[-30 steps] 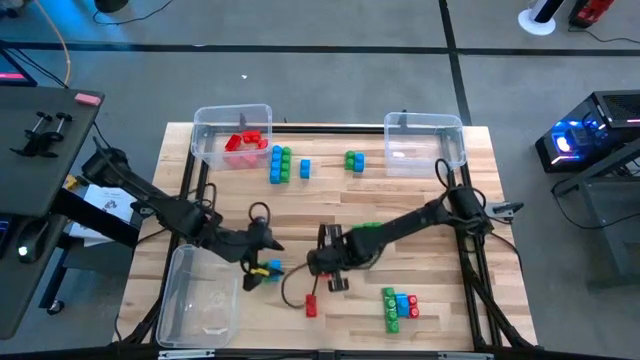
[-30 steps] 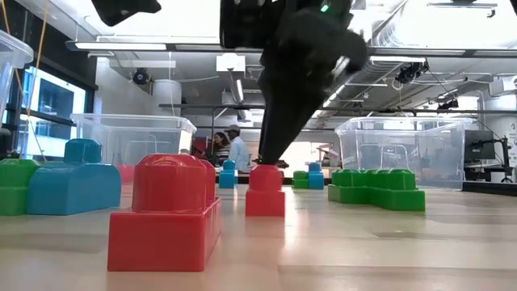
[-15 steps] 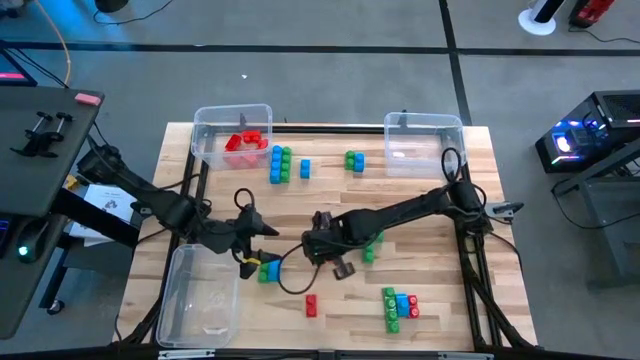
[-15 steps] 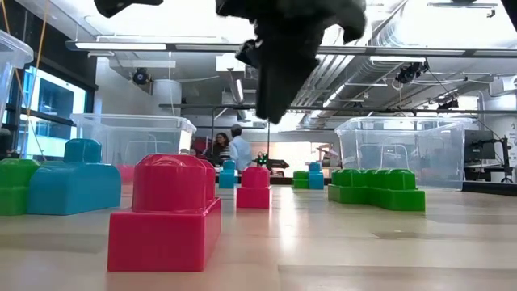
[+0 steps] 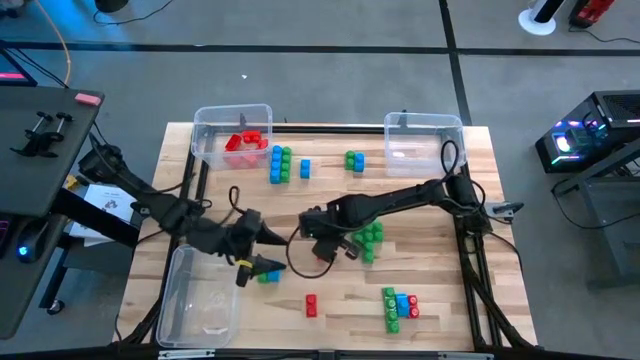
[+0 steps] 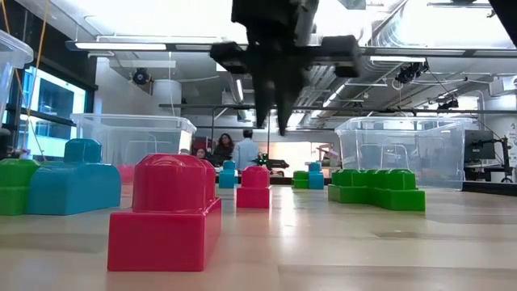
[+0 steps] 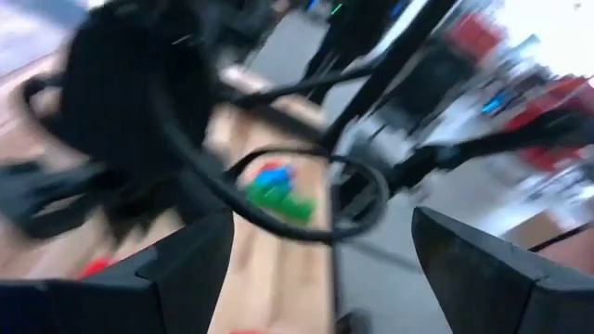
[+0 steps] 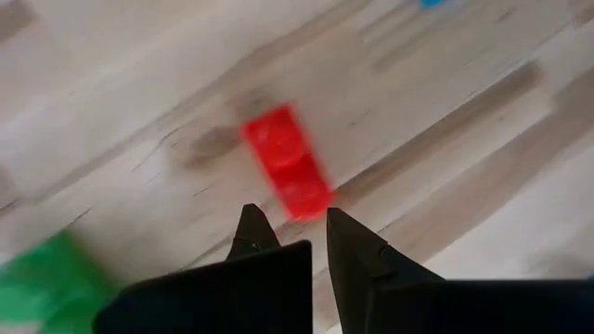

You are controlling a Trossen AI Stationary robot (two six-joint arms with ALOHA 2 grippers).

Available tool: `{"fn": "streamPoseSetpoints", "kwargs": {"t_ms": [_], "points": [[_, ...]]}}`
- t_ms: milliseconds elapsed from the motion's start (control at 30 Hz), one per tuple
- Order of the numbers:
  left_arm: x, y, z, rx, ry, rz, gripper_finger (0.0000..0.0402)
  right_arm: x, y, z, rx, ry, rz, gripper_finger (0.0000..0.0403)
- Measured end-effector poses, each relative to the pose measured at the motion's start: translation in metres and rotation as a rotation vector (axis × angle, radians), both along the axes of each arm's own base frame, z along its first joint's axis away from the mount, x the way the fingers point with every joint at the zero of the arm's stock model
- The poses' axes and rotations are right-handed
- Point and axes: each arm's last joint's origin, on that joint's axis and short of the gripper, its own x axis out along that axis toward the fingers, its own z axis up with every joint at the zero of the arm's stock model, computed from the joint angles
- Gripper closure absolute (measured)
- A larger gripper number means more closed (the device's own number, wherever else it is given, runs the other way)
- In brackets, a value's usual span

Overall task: Sort blocks
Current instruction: Put the red game piece into the top left transparent bin

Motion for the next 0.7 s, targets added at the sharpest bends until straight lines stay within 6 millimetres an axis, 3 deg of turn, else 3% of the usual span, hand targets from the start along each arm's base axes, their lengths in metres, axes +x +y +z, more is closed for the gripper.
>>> {"fn": "streamPoseSetpoints", "kwargs": {"t_ms": [133,333,533,700], "points": [[-0.002,-0.008,0.012,-0.067,-0.114,-0.034,0.0087,0.005,-0.003,0.002,0.010,-0.054,0.025,0.0403],[-0.006,-0.020,0.026,-0.219,-0.208,-0.186,0.0087,0.009,-0.003,-0.015,0.001,-0.013,0.113,0.0403],[-0.013,-0.030,0.025,-0.371,-0.130,-0.302,0.0087,0.014,-0.003,-0.033,0.002,0.019,0.155,0.0403],[-0.015,-0.033,0.022,-0.399,-0.083,-0.305,0.0087,0.015,-0.004,-0.034,-0.011,0.009,0.185,0.0403]]}}
